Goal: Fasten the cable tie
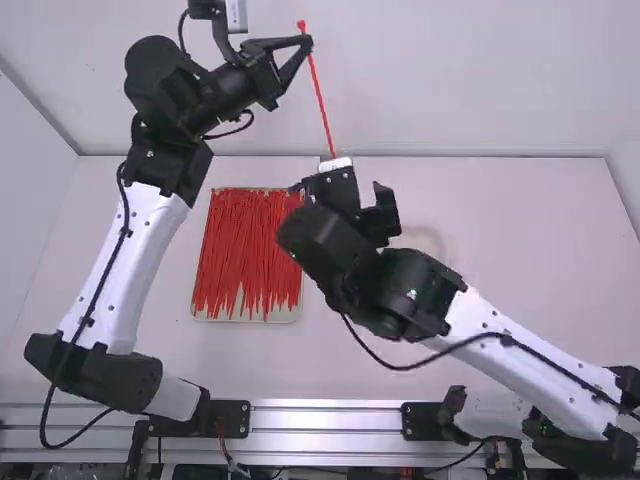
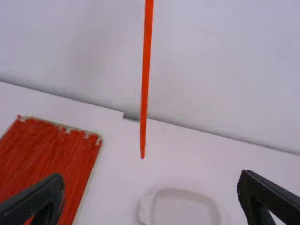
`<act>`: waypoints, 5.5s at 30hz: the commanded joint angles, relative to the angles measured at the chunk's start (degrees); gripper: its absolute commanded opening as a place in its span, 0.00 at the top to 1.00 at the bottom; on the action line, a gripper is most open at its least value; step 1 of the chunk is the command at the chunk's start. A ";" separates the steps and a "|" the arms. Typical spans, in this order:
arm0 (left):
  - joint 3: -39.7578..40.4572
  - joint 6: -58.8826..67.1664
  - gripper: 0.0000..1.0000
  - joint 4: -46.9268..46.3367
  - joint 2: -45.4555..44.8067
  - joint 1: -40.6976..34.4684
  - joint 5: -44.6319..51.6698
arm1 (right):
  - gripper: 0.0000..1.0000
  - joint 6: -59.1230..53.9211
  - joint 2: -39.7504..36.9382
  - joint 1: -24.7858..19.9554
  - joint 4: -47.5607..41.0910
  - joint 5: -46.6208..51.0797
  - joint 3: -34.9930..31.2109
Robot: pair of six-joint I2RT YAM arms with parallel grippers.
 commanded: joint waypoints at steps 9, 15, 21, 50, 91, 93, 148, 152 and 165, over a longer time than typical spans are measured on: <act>0.24 2.64 0.98 0.79 -0.09 1.92 20.50 | 0.02 -15.26 -14.78 -5.46 4.15 -16.35 2.32; 0.24 0.57 0.98 5.81 -0.09 1.53 29.00 | 0.01 -22.49 -18.32 -18.18 5.14 -41.62 2.29; 0.24 -5.81 0.98 13.60 -0.09 1.51 33.66 | 0.01 -25.03 -18.67 -30.58 7.61 -63.89 2.21; 0.24 -15.78 0.98 26.71 -0.11 -3.08 27.21 | 0.18 -24.37 0.20 -51.36 21.81 -128.43 2.25; 0.24 -19.02 0.86 27.98 -0.11 -4.87 24.63 | 1.00 -17.49 0.68 -50.47 25.59 -125.02 2.32; 0.24 -19.04 0.85 27.85 -0.11 -4.87 23.89 | 1.00 -17.46 0.68 -50.47 25.57 -125.24 2.32; 6.08 8.11 0.98 -8.50 -0.09 3.78 -4.74 | 0.02 -24.65 0.68 -53.81 19.54 -118.84 0.07; 6.43 10.01 0.98 -10.93 0.63 3.78 -8.52 | 0.02 -31.91 0.68 -52.65 19.63 -119.36 -1.64; 11.41 6.64 0.98 -17.68 10.16 3.78 -8.59 | 0.02 -75.93 0.68 -49.94 15.23 -119.03 -3.34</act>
